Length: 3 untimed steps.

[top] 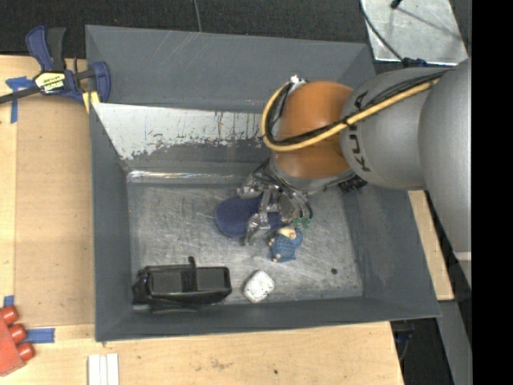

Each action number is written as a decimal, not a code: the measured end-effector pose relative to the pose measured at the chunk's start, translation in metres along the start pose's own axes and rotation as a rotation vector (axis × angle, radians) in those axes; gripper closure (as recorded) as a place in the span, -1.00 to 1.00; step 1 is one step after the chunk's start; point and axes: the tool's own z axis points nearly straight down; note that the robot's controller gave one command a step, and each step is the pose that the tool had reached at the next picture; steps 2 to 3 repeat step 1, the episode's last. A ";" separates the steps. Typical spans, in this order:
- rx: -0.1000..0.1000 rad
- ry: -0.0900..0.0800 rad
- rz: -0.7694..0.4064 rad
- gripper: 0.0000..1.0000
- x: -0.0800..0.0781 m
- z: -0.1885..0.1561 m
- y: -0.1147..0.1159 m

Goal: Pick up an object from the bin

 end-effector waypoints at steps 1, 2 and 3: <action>0.000 -0.003 0.021 1.00 0.011 -0.135 0.000; 0.000 -0.003 0.021 1.00 0.011 -0.135 0.000; 0.000 -0.003 0.021 1.00 0.011 -0.135 0.000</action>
Offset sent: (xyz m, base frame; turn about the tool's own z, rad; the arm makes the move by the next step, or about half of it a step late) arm -0.0144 -0.0004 0.1297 0.0214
